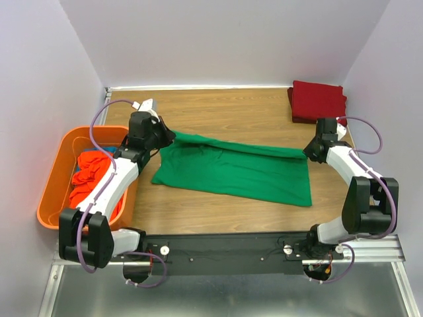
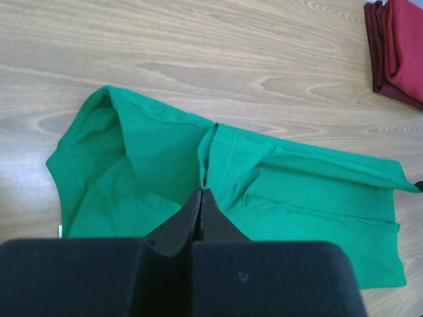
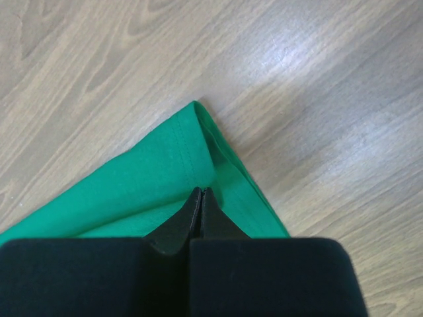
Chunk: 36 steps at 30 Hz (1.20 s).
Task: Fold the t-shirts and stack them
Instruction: Fold the tshirt
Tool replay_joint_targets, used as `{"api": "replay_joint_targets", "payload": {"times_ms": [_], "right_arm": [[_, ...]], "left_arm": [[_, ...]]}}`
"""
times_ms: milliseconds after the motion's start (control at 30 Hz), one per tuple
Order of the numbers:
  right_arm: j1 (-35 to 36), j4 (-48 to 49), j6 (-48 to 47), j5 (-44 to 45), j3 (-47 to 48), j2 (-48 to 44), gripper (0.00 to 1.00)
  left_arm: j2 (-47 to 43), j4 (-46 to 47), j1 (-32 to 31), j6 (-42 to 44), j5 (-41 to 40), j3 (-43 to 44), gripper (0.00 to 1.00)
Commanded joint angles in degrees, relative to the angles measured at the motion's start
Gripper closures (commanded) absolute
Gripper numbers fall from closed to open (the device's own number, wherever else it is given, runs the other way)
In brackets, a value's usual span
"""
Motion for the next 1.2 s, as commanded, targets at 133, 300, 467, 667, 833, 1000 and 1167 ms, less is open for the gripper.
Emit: {"api": "replay_joint_targets", "payload": {"times_ms": [133, 300, 467, 667, 833, 1000, 1167], "right_arm": [[-0.09, -1.57, 0.94, 1.94, -2.86, -3.05, 0.99], [-0.09, -1.57, 0.94, 2.12, -3.82, -3.84, 0.99], [-0.09, -1.66, 0.86, 2.03, -4.18, -5.16, 0.99], [-0.09, -1.92, 0.94, 1.86, -5.05, -6.22, 0.99], [-0.09, -2.01, 1.12, 1.95, -6.11, -6.57, 0.99], [-0.09, -1.92, 1.56, 1.24, -7.77, -7.18, 0.99], [-0.18, -1.92, 1.65, 1.51, -9.09, -8.06, 0.93]], "left_arm": [[-3.78, 0.08, -0.23, -0.86, -0.08, -3.2, 1.0], [-4.83, -0.54, -0.23, -0.77, 0.19, -4.26, 1.0], [-6.33, -1.41, -0.23, -1.21, 0.1, -4.79, 1.0], [-8.26, -2.38, -0.23, -1.3, 0.27, -5.93, 1.0], [-9.67, -2.38, -0.23, -2.18, 1.15, -7.33, 1.0], [-10.11, -2.56, -0.23, -2.7, 2.03, -8.83, 1.0], [-10.37, -2.03, -0.23, -3.5, 3.79, -10.58, 1.0]]}}
